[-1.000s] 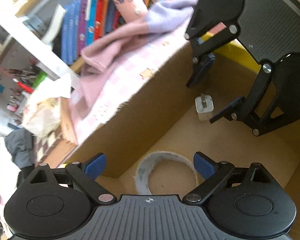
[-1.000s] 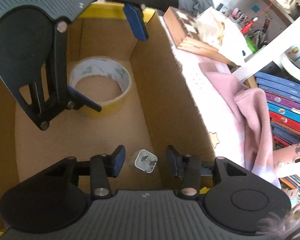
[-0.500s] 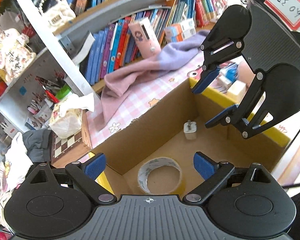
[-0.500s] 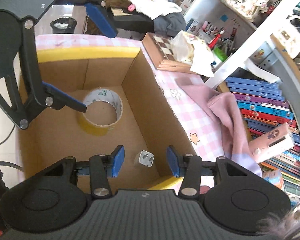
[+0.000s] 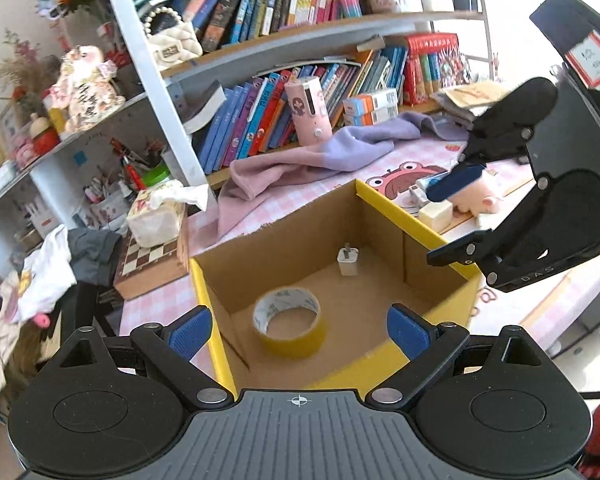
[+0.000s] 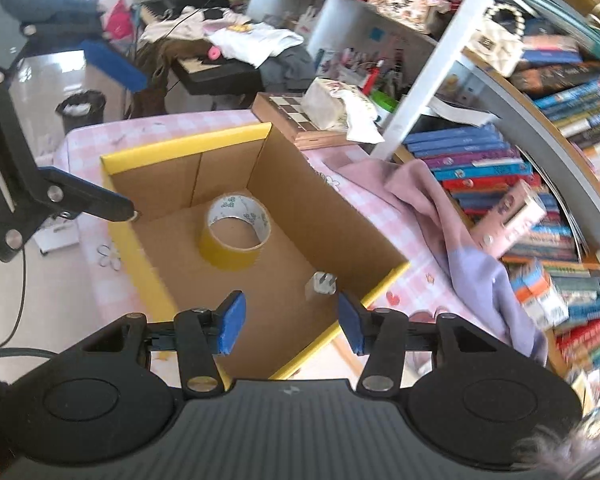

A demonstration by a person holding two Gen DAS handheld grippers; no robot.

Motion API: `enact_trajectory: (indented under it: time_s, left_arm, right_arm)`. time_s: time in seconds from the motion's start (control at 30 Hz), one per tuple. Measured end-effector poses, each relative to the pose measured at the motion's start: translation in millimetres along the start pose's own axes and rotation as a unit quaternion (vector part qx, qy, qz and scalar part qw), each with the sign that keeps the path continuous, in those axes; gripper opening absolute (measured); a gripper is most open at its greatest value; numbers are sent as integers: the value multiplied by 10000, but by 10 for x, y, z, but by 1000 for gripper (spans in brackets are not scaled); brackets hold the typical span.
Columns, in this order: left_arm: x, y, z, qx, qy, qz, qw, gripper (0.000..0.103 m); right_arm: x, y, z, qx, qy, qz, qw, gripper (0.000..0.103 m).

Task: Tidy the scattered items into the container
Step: 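Raise both open tools out of the box and back over the table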

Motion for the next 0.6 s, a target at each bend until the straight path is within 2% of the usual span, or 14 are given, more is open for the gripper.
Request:
enact_trajectory:
  time_s: [0.23,0.33,0.47,0.6]
  left_arm:
    - [378,-154,282,310,-129,-51,9994,96]
    - [513,-209,413,611,-179,-125,9979,96]
    - [642,-238,600,1182,-204,-193,9926,96]
    - [744,-276,786,1628,-230,-251,9861,96]
  right_arm:
    - [402,219,222,-799,3,331,9963,50]
    - [591,293,336,-1271,1,521,9905,54]
    - [859,339,492,-2080,-36,790,9749,61]
    - [1069,389,664,-2834,-4,928,9545,62]
Point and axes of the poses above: each gripper's, at about its wrist camera, not at the fingertips, and x roughly against the way its jaws point, y to its left, z to its underside, the point moved 7 cm from there along -x, roughly the way its jaws point, and after that the axes turned 8 degrees about z, right-handed, at the moved point
